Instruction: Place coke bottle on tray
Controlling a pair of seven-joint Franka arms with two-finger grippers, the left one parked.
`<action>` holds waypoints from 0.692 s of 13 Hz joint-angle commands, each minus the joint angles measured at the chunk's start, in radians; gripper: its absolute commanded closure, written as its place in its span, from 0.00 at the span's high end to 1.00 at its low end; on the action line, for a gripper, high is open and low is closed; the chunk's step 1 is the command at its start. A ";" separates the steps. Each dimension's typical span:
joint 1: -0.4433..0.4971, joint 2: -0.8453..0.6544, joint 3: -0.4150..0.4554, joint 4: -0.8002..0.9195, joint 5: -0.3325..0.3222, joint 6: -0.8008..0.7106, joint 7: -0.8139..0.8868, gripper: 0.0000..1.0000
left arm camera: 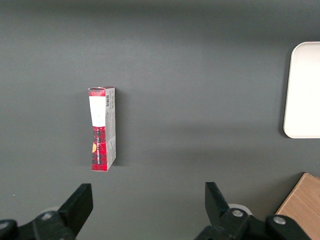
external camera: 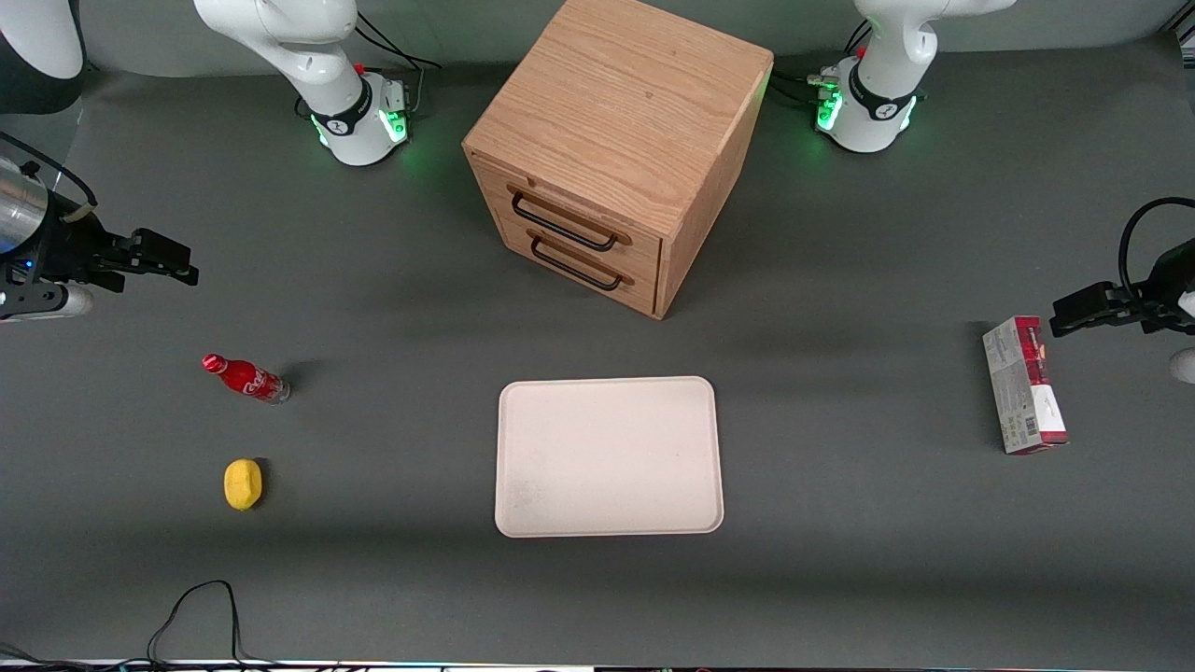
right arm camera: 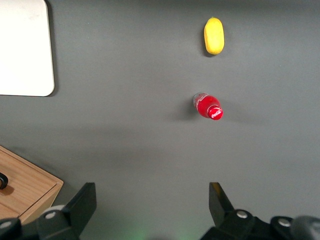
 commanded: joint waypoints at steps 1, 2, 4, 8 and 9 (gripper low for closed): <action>0.006 0.013 -0.001 0.032 -0.022 -0.027 0.021 1.00; 0.006 0.015 -0.001 0.032 -0.020 -0.029 0.024 1.00; 0.000 0.016 -0.003 0.032 -0.014 -0.029 0.023 1.00; 0.000 0.013 -0.004 0.030 -0.009 -0.030 0.012 1.00; -0.003 0.015 -0.006 0.026 -0.008 -0.030 0.013 1.00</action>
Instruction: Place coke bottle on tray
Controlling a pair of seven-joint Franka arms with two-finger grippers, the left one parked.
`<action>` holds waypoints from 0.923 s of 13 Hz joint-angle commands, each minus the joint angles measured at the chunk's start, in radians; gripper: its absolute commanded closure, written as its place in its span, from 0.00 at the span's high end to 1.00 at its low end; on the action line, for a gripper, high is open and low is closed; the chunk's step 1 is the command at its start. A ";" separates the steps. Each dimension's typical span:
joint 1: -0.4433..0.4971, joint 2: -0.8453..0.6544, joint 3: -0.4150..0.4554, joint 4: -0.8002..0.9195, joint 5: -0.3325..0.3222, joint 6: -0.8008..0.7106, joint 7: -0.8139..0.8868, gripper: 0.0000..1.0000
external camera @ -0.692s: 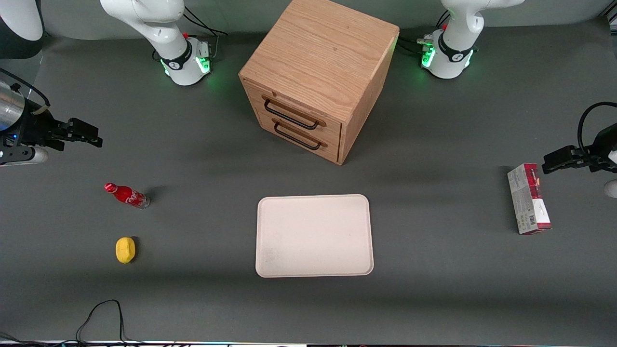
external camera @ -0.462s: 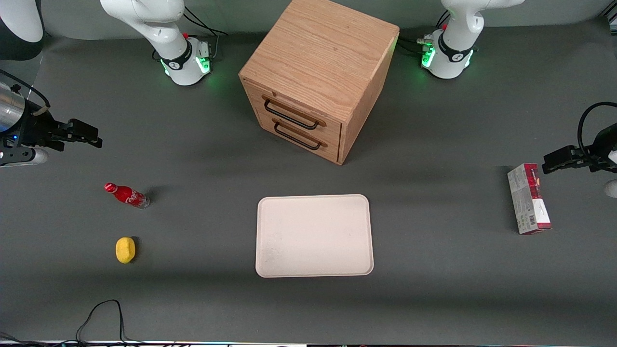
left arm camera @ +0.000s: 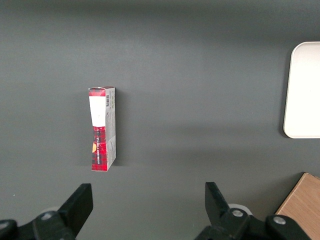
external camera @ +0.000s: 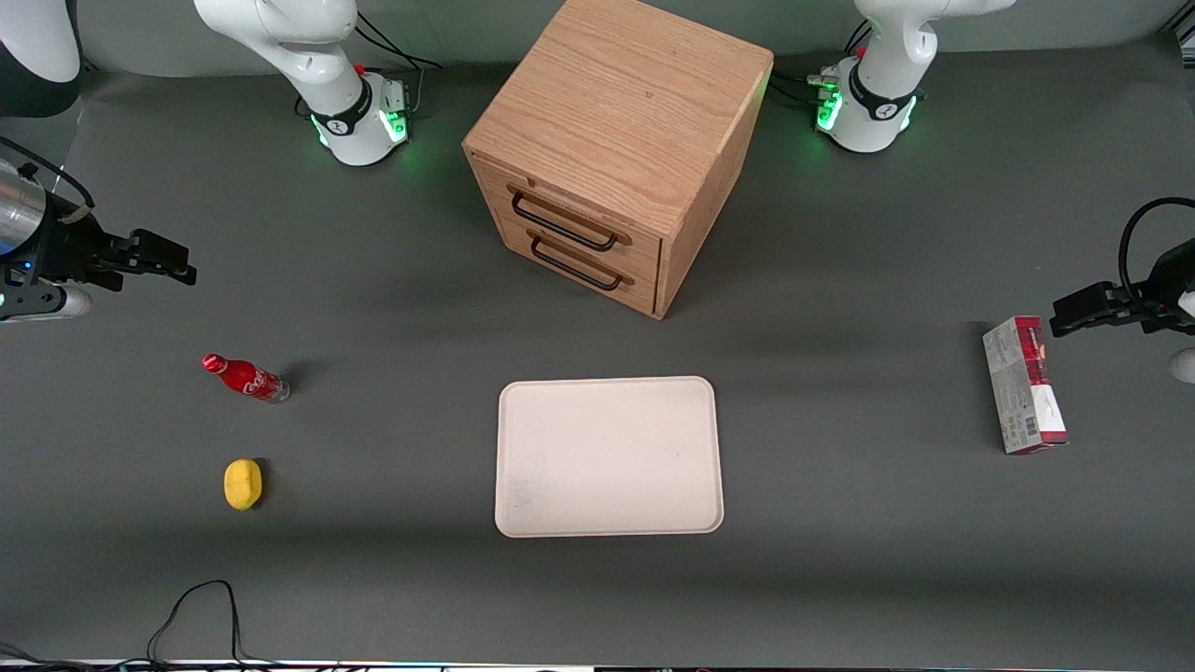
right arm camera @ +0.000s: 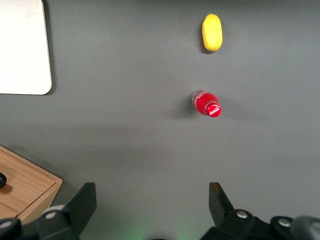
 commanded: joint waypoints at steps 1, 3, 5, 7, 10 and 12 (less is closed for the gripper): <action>-0.001 0.013 -0.002 0.021 -0.007 -0.020 0.016 1.00; -0.003 0.013 -0.007 0.018 -0.007 -0.020 0.013 1.00; -0.003 0.002 -0.023 0.018 -0.009 -0.021 0.000 1.00; -0.003 -0.007 -0.095 0.017 -0.009 -0.050 -0.088 1.00; 0.000 -0.023 -0.229 0.020 -0.023 -0.086 -0.235 1.00; 0.000 -0.035 -0.263 0.014 -0.024 -0.093 -0.273 1.00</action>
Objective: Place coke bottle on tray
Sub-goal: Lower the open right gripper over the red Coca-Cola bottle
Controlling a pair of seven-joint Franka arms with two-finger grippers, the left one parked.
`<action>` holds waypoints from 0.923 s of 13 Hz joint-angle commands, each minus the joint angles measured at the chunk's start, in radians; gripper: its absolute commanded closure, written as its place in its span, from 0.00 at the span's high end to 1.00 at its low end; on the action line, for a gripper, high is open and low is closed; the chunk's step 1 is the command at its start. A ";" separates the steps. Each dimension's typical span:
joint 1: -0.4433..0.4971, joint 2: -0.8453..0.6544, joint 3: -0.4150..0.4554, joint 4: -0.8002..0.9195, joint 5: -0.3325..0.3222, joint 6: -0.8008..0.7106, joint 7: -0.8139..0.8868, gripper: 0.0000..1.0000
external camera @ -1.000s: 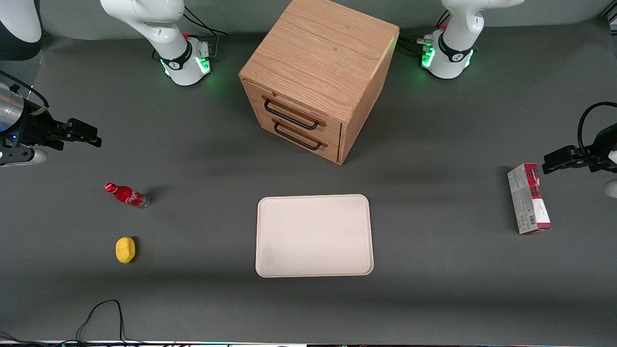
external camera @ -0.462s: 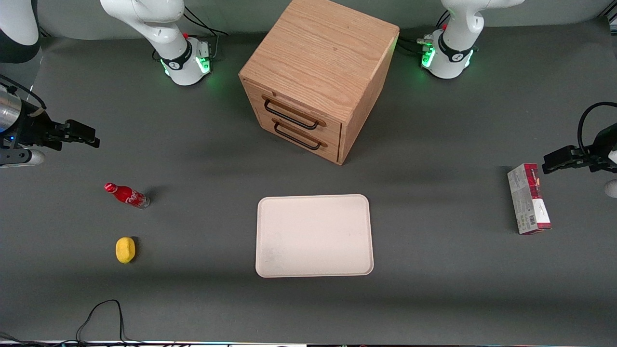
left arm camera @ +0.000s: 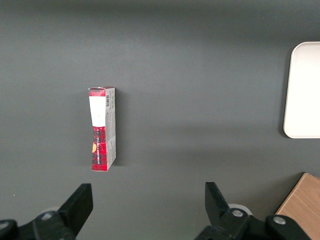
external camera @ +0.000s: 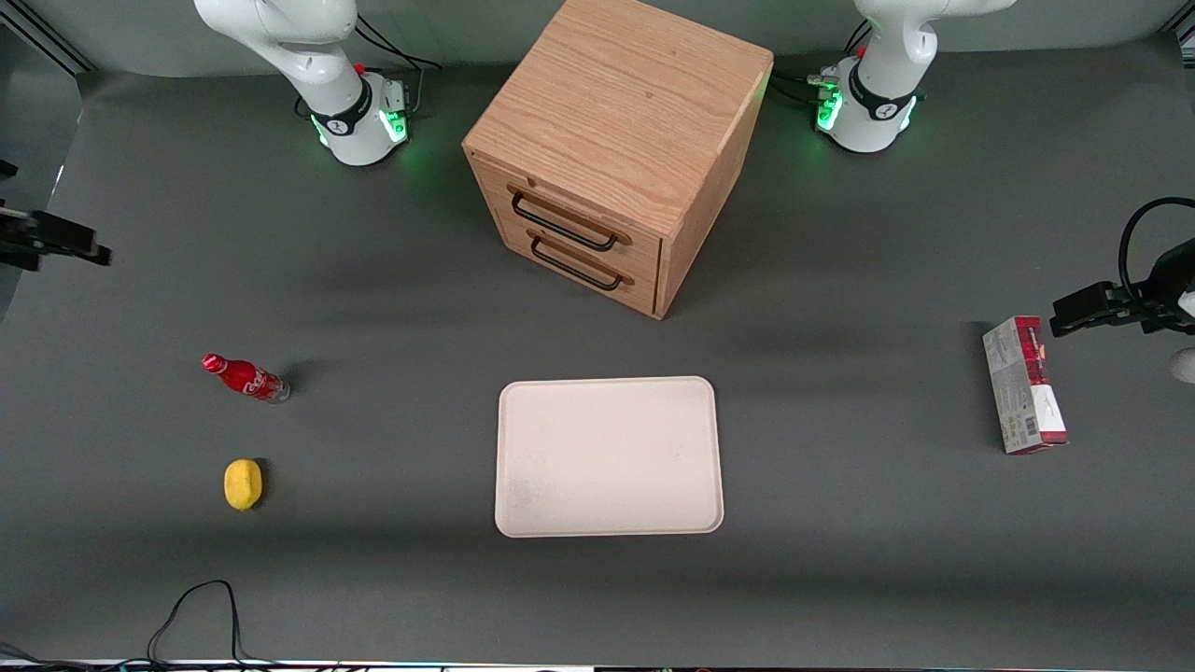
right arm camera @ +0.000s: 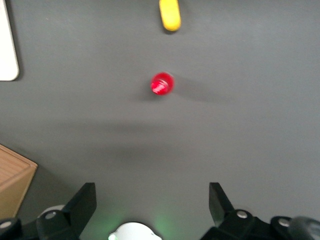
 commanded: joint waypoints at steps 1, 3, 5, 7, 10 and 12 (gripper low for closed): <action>0.019 -0.019 -0.018 -0.004 -0.035 -0.023 -0.036 1.00; 0.029 -0.013 -0.012 -0.023 -0.059 0.009 -0.030 1.00; 0.051 -0.018 -0.012 -0.128 -0.059 0.127 -0.023 1.00; 0.057 -0.045 -0.018 -0.290 -0.057 0.279 -0.023 1.00; 0.057 -0.041 -0.020 -0.461 -0.054 0.478 -0.023 1.00; 0.057 0.013 -0.020 -0.529 -0.052 0.613 -0.025 1.00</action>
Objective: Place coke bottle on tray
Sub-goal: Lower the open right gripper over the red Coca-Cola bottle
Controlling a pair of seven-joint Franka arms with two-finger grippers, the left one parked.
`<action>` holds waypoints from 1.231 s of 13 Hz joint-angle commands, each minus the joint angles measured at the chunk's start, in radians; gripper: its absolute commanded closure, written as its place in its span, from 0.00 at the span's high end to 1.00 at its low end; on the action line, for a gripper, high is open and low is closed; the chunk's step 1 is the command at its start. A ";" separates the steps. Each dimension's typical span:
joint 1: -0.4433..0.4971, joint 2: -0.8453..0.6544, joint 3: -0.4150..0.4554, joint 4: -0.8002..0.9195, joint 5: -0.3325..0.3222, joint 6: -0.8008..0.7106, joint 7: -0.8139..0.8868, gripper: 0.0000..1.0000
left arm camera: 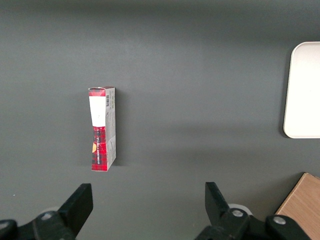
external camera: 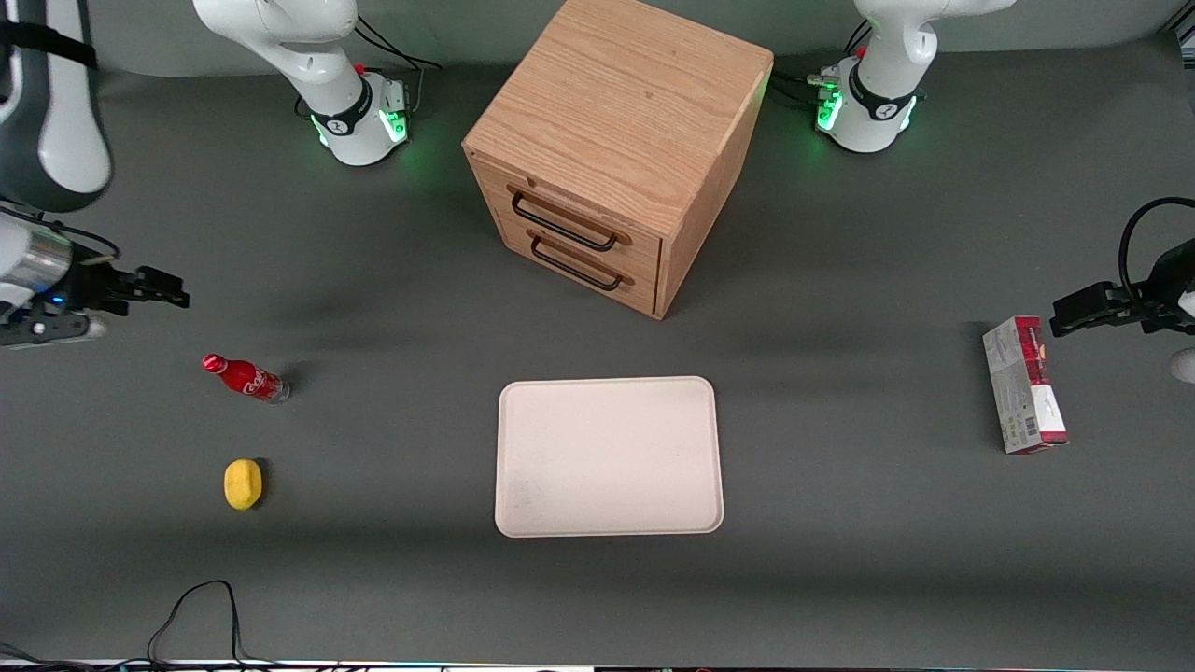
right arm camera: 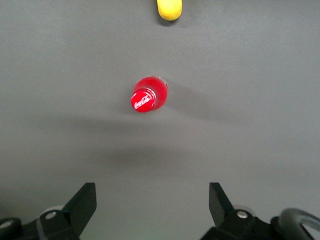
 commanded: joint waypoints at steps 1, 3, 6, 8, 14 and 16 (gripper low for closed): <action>0.008 0.044 -0.006 -0.090 -0.019 0.166 -0.001 1.00; 0.014 0.102 -0.003 -0.083 -0.016 0.222 0.006 1.00; 0.067 0.173 -0.002 -0.036 -0.001 0.274 0.018 1.00; 0.097 0.220 -0.002 0.038 -0.002 0.244 0.049 1.00; 0.091 0.276 -0.002 0.129 -0.002 0.188 0.035 1.00; 0.089 0.274 -0.006 0.124 -0.002 0.185 0.035 1.00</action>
